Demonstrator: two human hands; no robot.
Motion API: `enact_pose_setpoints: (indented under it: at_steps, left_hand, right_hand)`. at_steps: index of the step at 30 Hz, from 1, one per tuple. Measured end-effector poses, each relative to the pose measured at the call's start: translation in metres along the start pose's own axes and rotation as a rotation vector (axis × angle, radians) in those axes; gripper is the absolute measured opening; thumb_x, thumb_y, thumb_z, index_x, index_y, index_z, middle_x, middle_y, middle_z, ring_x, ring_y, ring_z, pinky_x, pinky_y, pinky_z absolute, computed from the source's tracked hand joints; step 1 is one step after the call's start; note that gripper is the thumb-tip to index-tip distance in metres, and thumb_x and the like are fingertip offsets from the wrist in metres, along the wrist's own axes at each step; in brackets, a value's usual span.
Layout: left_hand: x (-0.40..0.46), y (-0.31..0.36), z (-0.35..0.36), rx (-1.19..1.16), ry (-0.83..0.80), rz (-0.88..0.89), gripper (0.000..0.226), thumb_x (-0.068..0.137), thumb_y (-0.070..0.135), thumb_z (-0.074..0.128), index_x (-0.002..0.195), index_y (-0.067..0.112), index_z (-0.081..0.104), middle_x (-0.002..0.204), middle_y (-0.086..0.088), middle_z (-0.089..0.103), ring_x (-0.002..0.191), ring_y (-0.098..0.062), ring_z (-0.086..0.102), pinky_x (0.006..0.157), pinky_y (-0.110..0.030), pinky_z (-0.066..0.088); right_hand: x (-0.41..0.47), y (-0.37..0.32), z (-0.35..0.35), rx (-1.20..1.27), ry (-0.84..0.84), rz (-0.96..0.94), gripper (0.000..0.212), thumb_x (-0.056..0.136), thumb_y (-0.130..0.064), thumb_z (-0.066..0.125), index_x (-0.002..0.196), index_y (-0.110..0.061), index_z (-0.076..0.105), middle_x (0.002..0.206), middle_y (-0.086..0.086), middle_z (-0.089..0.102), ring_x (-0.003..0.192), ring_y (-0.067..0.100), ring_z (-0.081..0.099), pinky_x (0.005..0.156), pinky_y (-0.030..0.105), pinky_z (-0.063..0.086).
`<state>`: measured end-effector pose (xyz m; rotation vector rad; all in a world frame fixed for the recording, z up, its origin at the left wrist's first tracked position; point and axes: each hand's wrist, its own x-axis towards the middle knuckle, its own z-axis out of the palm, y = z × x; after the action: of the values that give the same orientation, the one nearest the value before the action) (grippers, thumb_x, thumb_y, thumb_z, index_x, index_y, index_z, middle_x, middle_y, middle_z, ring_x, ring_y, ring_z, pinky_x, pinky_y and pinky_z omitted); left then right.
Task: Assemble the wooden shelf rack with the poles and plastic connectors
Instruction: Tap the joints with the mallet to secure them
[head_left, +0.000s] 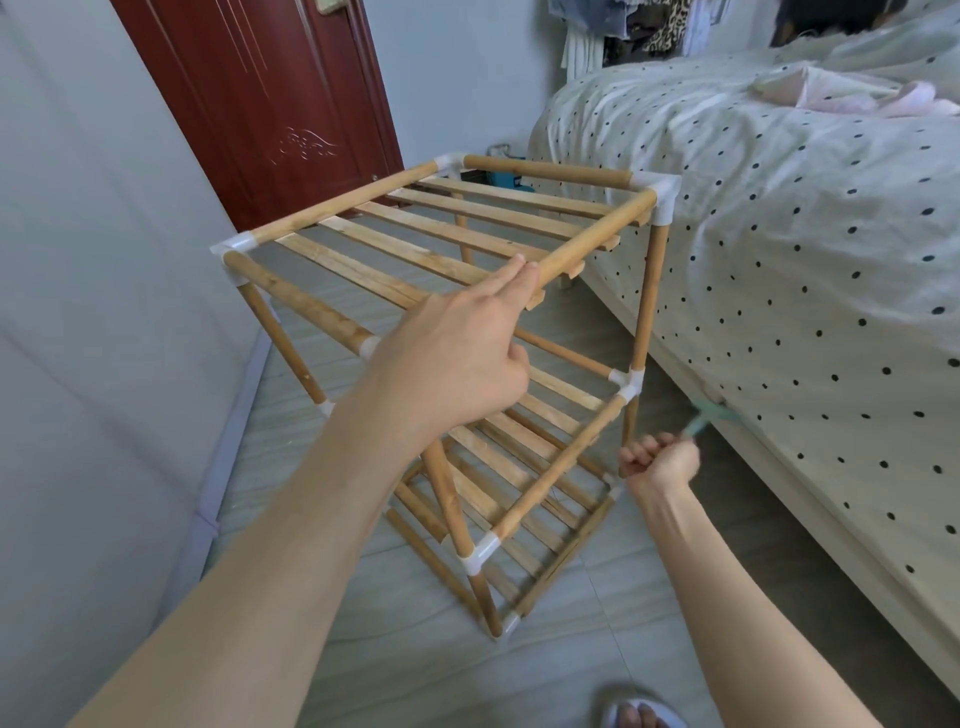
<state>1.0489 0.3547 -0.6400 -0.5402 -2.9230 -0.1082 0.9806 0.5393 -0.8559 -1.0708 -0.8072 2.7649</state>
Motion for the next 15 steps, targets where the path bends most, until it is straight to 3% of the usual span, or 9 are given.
enact_pose_setpoints:
  at_steps: [3,6,8,11,12,15]
  left_hand:
    - [0.001,0.000,-0.001,-0.005,0.001,-0.008,0.067,0.091,0.018,0.040,0.150,0.026,0.012,0.157,0.012,0.008,0.058,-0.008,0.036,0.068,-0.028,0.043]
    - [0.000,0.001,-0.001,0.001,-0.001,-0.005,0.066,0.091,0.018,0.040,0.150,0.026,0.011,0.158,0.012,0.009,0.061,-0.009,0.040,0.071,-0.029,0.045]
    - [-0.001,0.001,-0.002,0.001,-0.004,-0.004,0.067,0.091,0.018,0.040,0.150,0.026,0.011,0.158,0.012,0.008,0.066,-0.009,0.043,0.076,-0.030,0.046]
    - [0.000,0.002,-0.001,0.000,-0.003,-0.005,0.067,0.091,0.018,0.040,0.150,0.025,0.011,0.158,0.011,0.009,0.075,-0.010,0.045,0.082,-0.033,0.046]
    - [0.000,0.002,-0.002,0.003,-0.003,-0.003,0.067,0.091,0.018,0.040,0.150,0.025,0.011,0.158,0.011,0.009,0.074,-0.010,0.045,0.081,-0.032,0.045]
    - [0.001,0.001,-0.002,0.007,-0.003,-0.003,0.067,0.091,0.018,0.040,0.150,0.026,0.011,0.158,0.011,0.009,0.071,-0.010,0.046,0.079,-0.031,0.044]
  right_hand:
    - [-0.004,0.012,-0.003,-0.248,-0.200,0.106,0.044,0.101,-0.034,0.024,0.061,-0.020,0.034,0.040,-0.009,0.025,0.031,0.008,0.018,0.034,0.015,0.016]
    - [-0.004,0.011,0.004,0.015,0.009,-0.041,0.044,0.100,-0.045,0.027,0.064,-0.021,0.033,0.043,-0.008,0.026,0.036,0.009,0.020,0.037,0.017,0.018]
    - [-0.002,0.008,0.003,0.036,0.077,-0.053,0.043,0.098,-0.050,0.030,0.066,-0.021,0.032,0.048,-0.007,0.026,0.038,0.009,0.022,0.038,0.017,0.019]
    - [-0.001,0.010,-0.003,-0.315,-0.075,0.003,0.041,0.100,-0.041,0.033,0.065,-0.020,0.033,0.045,-0.008,0.026,0.034,0.007,0.021,0.033,0.017,0.018]
    - [-0.001,0.008,-0.002,-0.361,-0.054,-0.027,0.039,0.100,-0.038,0.034,0.067,-0.019,0.037,0.046,-0.007,0.028,0.035,0.006,0.022,0.033,0.018,0.020]
    - [0.001,0.000,0.003,-0.282,0.235,-0.118,0.034,0.100,-0.040,0.032,0.089,-0.012,0.048,0.058,-0.003,0.037,0.044,0.008,0.032,0.038,0.020,0.027]
